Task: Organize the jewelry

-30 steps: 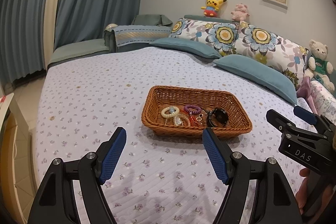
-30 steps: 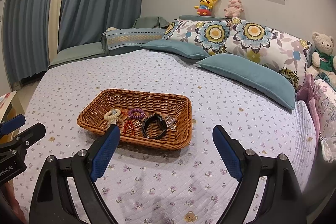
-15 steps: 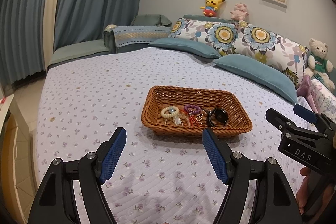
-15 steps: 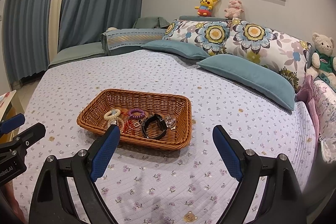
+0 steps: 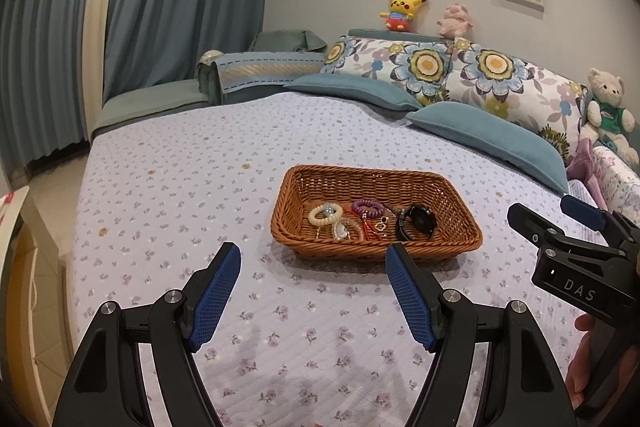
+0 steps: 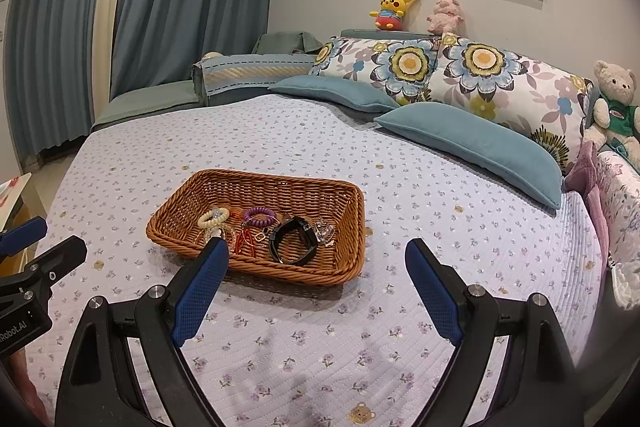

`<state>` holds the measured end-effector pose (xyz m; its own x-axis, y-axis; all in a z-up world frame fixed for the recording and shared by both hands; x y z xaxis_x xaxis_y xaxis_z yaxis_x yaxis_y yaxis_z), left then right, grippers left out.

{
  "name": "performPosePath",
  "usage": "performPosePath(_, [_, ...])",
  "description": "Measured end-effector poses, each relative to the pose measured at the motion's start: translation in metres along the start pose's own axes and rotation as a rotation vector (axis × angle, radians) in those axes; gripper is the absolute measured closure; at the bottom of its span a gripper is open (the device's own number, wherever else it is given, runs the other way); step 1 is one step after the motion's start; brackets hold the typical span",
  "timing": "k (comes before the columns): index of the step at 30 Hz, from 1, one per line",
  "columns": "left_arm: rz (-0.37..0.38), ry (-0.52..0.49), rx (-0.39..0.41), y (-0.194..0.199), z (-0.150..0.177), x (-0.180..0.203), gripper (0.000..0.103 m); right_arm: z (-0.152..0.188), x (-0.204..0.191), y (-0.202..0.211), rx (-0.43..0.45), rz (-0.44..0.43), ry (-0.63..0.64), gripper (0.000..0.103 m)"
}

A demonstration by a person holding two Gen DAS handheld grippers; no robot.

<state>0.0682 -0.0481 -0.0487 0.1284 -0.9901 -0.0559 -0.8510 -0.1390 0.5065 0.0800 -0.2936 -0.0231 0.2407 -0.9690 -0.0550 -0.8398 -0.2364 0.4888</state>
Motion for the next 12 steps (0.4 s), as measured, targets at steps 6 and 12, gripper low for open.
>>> performPosePath(6, [-0.007,-0.003,0.024,0.0029,-0.0017,0.0004,0.027,0.0006,-0.0001,-0.0005,-0.002,-0.001,-0.004,0.012])
performPosePath(12, [-0.001,-0.021,0.043,0.0057,-0.0031,0.0024,0.027,0.0010,0.0017,-0.0016,-0.003,-0.005,-0.007,0.012])
Point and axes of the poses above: each gripper's, at about its wrist camera, not at the fingertips, and y roughly against the way its jaws point, x to its right, z to its underside, the point moved 2 cm from there along -y, roughly the way its jaws point, and after that the axes turned 15 degrees about -z, right-handed, at the moved point
